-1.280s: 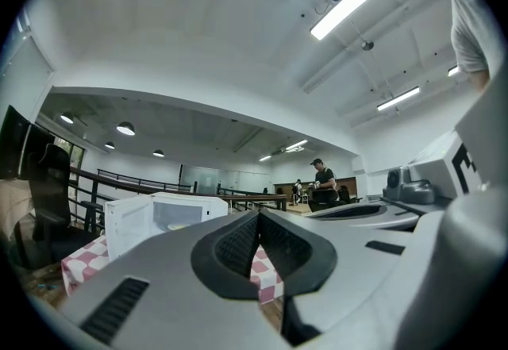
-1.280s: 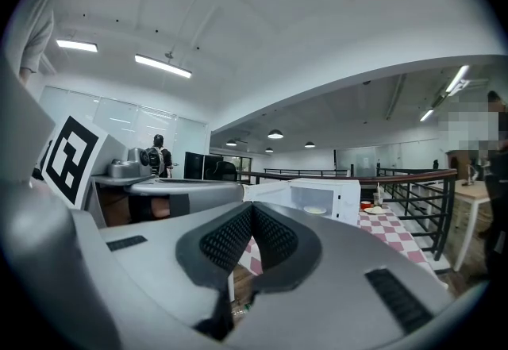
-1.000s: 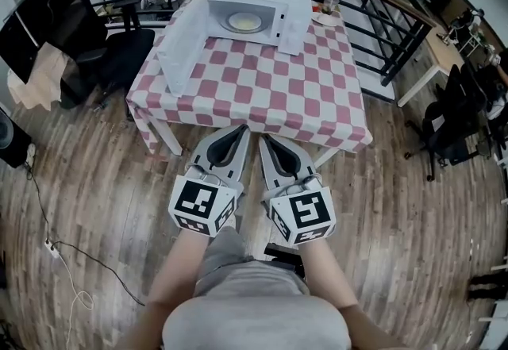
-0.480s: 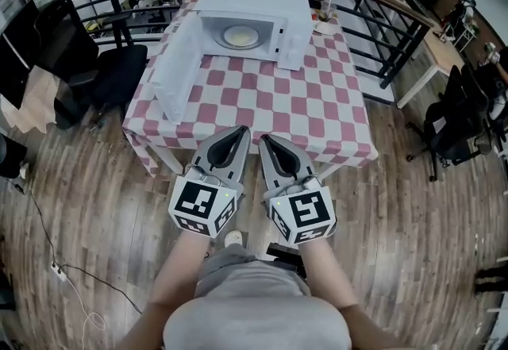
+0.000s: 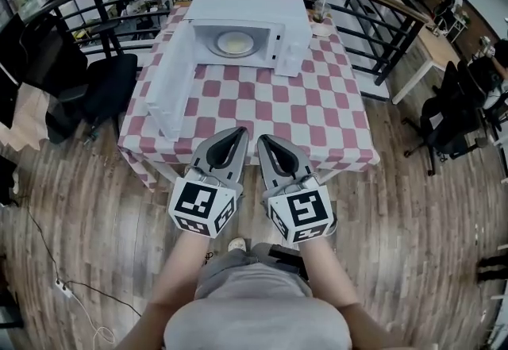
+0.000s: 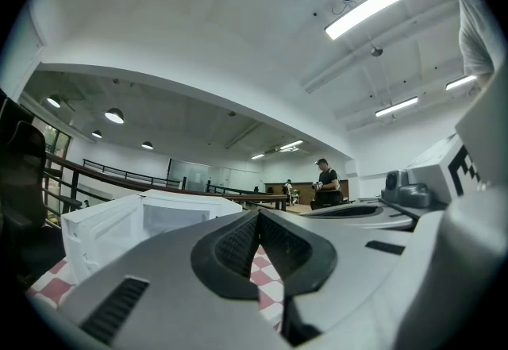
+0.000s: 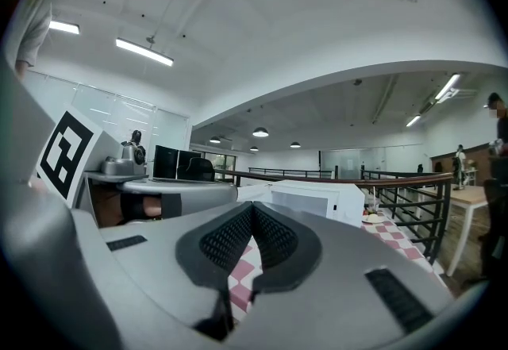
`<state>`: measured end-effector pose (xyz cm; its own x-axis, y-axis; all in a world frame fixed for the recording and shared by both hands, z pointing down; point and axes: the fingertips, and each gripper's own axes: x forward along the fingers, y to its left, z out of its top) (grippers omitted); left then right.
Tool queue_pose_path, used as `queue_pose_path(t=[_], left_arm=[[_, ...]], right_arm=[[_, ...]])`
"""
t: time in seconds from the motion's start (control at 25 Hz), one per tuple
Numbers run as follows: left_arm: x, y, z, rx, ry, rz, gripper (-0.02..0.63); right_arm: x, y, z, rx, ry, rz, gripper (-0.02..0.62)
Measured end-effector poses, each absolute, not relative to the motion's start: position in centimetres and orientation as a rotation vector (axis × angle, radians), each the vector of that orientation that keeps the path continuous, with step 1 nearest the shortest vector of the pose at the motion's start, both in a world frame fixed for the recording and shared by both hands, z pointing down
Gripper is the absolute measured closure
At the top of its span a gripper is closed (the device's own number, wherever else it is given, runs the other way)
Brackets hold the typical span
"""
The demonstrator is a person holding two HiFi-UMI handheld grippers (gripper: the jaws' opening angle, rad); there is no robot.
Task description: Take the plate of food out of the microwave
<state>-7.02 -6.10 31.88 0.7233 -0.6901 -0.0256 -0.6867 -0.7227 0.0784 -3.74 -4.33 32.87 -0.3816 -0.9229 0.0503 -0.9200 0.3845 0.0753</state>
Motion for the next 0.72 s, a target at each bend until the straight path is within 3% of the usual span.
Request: queue_pose_path(t=[0.72], left_arm=[[-5.1,-13.5,32.9,2.822,-1.169,-0.077,0.603]], right_arm=[[-1.8,-11.9,33.8,1.673,-2.544,-0.055,0.571]])
